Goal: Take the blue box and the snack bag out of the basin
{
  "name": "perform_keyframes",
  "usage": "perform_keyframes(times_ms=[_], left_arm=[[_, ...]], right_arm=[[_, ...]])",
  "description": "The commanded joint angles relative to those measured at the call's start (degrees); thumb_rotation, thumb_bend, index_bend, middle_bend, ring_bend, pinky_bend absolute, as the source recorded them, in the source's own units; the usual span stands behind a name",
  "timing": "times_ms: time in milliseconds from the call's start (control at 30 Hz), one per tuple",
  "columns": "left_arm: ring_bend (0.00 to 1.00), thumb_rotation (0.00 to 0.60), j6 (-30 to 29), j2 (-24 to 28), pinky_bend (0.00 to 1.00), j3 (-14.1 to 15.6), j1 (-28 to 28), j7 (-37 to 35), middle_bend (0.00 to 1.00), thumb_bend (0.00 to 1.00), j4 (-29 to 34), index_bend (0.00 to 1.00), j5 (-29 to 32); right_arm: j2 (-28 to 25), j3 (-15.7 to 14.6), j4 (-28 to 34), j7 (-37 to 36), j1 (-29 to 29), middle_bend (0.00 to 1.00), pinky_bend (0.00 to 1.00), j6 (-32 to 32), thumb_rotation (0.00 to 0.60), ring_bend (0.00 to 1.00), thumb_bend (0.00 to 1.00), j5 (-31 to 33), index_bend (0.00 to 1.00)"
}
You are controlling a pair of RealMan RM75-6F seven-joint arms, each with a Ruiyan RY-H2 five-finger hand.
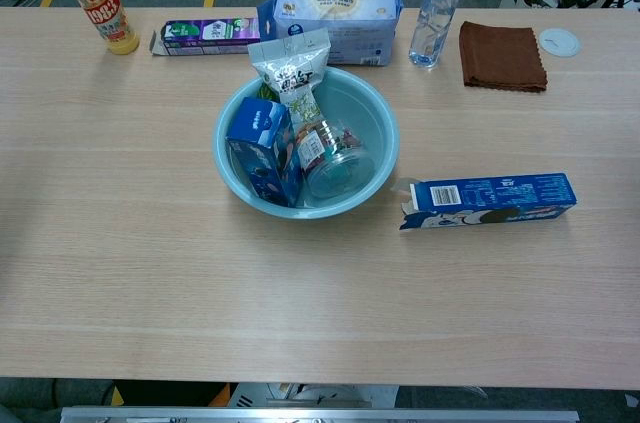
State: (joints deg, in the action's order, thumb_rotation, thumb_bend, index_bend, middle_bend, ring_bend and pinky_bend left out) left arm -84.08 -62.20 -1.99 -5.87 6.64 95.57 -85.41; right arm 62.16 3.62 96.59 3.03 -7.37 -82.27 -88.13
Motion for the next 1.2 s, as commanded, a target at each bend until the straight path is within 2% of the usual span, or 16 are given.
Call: perform_keyframes(times_ms=[33, 700, 900, 1200], left_arm=[[0.07, 0.6, 0.11, -0.02, 0.06, 0.13, 0.1, 0.06, 0.1, 0.19, -0.03, 0.02, 0.15], [0.07, 0.6, -0.35, 0.49, 0.05, 0.43, 0.54, -0.22, 0.1, 0.19, 0.58, 0.02, -0.29], [0.07, 0.6, 0.64, 0.19, 0.06, 0.65, 0.29, -0.17, 0.1, 0.19, 0.48, 0.02, 0.02], [0.07, 0.6, 1.34, -0.28, 0.05, 0.81, 0.2, -0.57, 0.1, 0.19, 0.03, 0.02, 0.46]], right_arm=[[-0.12, -0.13, 0.22, -0.44, -0.23, 0.29, 0.23, 0.33, 0.6, 0.21, 0.0, -0.25, 0.24], [-3.27, -2.36, 3.47, -8.42, -3.3, 0.29, 0.23, 5.34, 0.6, 0.21, 0.0, -4.2, 0.24], [-2.84, -2.46, 6.1, -9.32, -6.71, 0.29, 0.23, 8.93, 0.6, 0.21, 0.0, -6.87, 0.24], [-0.01, 0.15, 10.16, -11.17, -15.31, 0.29, 0.23, 18.34, 0.6, 0.21, 0.0, -6.85, 0.24]])
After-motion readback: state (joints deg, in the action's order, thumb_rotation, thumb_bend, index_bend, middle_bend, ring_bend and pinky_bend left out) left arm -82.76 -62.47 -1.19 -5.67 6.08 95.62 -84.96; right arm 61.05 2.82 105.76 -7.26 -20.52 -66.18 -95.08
